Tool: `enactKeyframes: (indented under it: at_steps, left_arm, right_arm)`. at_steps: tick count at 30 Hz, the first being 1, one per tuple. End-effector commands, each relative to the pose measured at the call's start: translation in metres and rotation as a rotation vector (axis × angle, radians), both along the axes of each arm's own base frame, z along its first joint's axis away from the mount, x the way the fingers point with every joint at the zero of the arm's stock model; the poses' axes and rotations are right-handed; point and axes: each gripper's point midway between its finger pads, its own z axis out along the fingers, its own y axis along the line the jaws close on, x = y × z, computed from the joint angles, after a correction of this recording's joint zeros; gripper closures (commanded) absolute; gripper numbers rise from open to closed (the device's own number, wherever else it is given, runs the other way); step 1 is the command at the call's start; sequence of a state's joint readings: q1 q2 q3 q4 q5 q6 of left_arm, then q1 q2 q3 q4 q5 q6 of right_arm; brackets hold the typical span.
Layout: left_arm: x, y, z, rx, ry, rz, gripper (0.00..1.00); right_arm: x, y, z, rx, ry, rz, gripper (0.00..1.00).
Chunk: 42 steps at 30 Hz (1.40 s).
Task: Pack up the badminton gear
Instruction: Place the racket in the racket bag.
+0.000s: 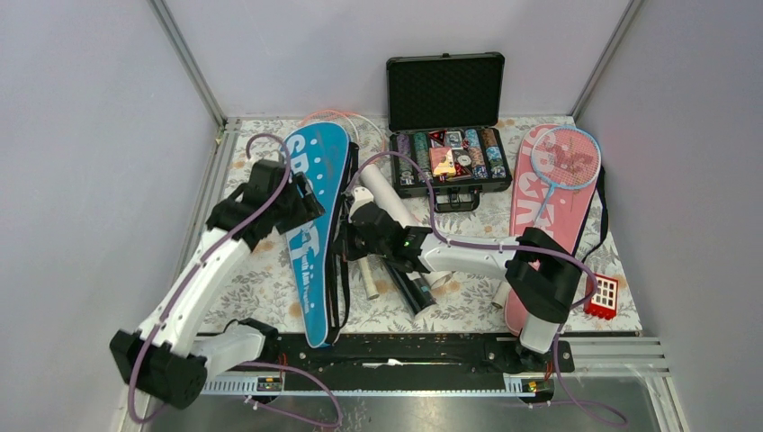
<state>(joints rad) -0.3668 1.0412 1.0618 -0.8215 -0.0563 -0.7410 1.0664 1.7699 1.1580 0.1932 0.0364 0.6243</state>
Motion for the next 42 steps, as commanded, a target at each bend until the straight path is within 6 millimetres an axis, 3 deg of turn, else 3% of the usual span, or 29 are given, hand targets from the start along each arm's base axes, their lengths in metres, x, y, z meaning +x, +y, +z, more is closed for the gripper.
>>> enactKeyframes:
  at_steps: [1,9,16,21,25,31,36,42]
  left_arm:
    - [0.036,0.021,0.012,0.164,-0.032,-0.015,0.39]
    - [0.100,-0.004,0.003,0.139,-0.037,-0.135,0.39]
    - [0.126,-0.025,-0.030,0.130,0.010,-0.250,0.38]
    - [0.135,-0.037,-0.051,0.107,0.038,-0.307,0.39]
    - [0.143,-0.038,-0.067,0.124,0.061,-0.317,0.47]
    - [0.146,-0.046,-0.077,0.099,0.080,-0.350,0.70]
    - [0.146,-0.057,-0.079,0.041,0.102,-0.375,0.65]
    - [0.148,-0.053,-0.099,0.067,0.150,-0.357,0.63]
  right_arm:
    - [0.004,0.005,0.045,0.118,-0.073,-0.003,1.00]
    - [0.004,-0.002,0.043,0.118,-0.087,-0.017,1.00]
    - [0.005,-0.007,0.040,0.100,-0.102,-0.026,1.00]
    - [0.006,-0.008,0.032,0.084,-0.101,-0.029,1.00]
    - [0.005,-0.010,0.028,0.080,-0.094,-0.034,1.00]
    - [0.005,-0.012,0.021,0.077,-0.087,-0.044,1.00]
    - [0.005,-0.013,0.019,0.070,-0.086,-0.049,1.00]
    - [0.007,-0.015,0.022,0.066,-0.095,-0.055,1.00]
